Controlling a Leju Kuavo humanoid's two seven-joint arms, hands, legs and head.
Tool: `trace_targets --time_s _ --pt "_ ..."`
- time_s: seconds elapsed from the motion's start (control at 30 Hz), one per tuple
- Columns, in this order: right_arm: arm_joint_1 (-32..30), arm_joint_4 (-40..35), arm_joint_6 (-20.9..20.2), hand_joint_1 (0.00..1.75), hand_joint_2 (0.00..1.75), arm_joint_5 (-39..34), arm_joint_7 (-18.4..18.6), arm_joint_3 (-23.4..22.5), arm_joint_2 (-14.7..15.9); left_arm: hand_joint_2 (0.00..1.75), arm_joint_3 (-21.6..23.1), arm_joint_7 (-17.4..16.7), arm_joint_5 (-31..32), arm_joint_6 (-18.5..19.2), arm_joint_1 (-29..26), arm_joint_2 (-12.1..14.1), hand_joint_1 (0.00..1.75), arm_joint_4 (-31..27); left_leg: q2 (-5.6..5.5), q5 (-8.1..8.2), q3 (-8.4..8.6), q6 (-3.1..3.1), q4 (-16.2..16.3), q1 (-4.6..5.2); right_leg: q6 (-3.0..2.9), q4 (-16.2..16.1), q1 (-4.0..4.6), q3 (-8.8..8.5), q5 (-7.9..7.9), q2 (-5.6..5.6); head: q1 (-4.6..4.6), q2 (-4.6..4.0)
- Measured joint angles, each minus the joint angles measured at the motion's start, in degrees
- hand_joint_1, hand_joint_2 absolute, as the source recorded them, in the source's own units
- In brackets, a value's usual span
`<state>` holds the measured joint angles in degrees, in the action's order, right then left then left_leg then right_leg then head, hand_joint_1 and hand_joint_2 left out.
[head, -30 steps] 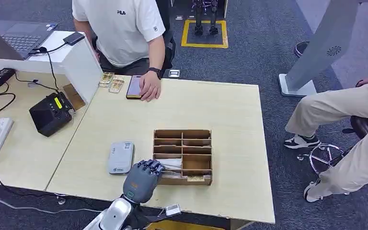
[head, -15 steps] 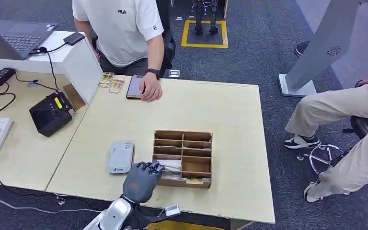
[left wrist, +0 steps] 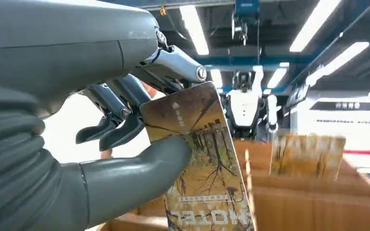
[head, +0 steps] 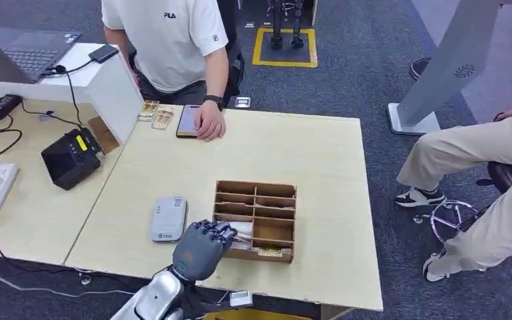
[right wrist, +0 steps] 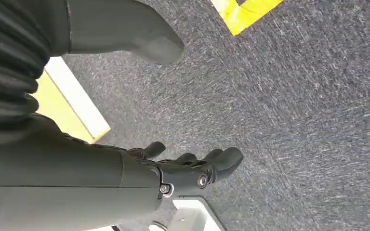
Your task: Pass the card to the sensor for recognition and then transmit it.
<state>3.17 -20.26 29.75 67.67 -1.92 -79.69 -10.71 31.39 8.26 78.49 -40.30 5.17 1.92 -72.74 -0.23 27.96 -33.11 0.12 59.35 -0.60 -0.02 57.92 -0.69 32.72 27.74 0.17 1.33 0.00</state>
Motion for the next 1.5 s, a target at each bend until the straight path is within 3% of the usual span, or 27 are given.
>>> trace_targets --time_s 0.23,0.33,0.5,0.7,0.9,1.07,1.43,1.47,1.5 --pt "0.3 0.7 0.1 0.00 1.75 0.6 -0.2 0.0 0.3 1.75 0.0 0.7 -3.4 0.0 2.8 0.5 1.75 -2.3 0.00 -0.03 0.01 -0.01 0.0 -0.01 -0.04 0.0 0.00 0.00 -0.03 0.00 0.00 0.00" --pt "0.4 1.1 0.4 0.00 1.75 1.0 -0.3 0.2 0.5 1.75 0.0 3.0 -12.5 0.1 5.1 0.6 1.75 -2.7 -0.01 -0.03 0.01 -0.01 0.0 -0.01 -0.04 0.0 0.00 0.01 -0.03 -0.01 0.00 0.00" --pt "0.7 1.9 0.9 0.00 1.75 1.0 -0.4 0.8 0.9 1.75 -0.8 5.1 -21.5 1.9 10.3 0.1 1.75 -2.4 -0.01 -0.07 0.01 -0.01 0.0 -0.01 -0.05 0.0 0.00 0.00 -0.08 0.00 0.00 0.00" --pt "0.9 2.5 0.9 0.00 1.75 1.6 -0.5 1.5 1.2 1.75 -1.8 5.6 -25.3 3.7 14.6 -1.1 1.75 -1.0 -0.01 -0.07 0.00 -0.01 0.0 0.00 -0.09 0.0 0.00 0.03 -0.11 0.00 0.00 0.00" --pt "1.2 3.2 1.2 0.00 1.75 2.1 0.1 2.5 1.7 1.75 -3.8 3.5 -29.5 7.3 23.1 -3.3 1.75 6.3 -0.01 -0.13 0.00 -0.02 0.0 0.00 -0.09 0.0 0.00 0.03 -0.19 -0.01 0.00 0.00" --pt "1.5 3.8 1.7 0.00 1.75 2.6 0.7 3.1 2.2 1.75 -5.9 0.0 -30.9 8.9 31.4 -5.6 1.75 15.9 -0.01 -0.17 0.00 -0.07 0.0 -0.01 -0.09 0.0 0.00 0.02 -0.21 0.00 0.00 0.00" --pt "1.8 4.4 1.8 0.00 1.75 2.7 1.4 3.9 2.7 1.75 -7.8 -6.1 -29.4 9.2 40.0 -8.4 1.75 29.4 -0.01 -0.17 -0.02 -0.07 0.0 -0.01 -0.09 0.0 0.00 0.04 -0.21 0.01 0.02 0.00" --pt "1.8 4.4 1.9 0.00 1.75 2.7 1.5 3.9 2.8 1.75 -7.8 -6.3 -29.5 9.2 40.4 -8.6 0.38 30.2 -0.01 -0.17 -0.01 -0.07 0.0 -0.01 -0.09 0.0 0.00 0.04 -0.21 0.01 0.00 0.00" --pt "1.8 4.4 1.9 0.00 1.75 2.7 1.6 3.9 2.9 1.75 -8.0 -6.4 -29.5 9.2 40.8 -8.8 0.38 31.1 -0.01 -0.17 -0.02 -0.07 0.0 -0.01 -0.09 0.0 0.00 0.04 -0.21 0.01 0.00 0.00"
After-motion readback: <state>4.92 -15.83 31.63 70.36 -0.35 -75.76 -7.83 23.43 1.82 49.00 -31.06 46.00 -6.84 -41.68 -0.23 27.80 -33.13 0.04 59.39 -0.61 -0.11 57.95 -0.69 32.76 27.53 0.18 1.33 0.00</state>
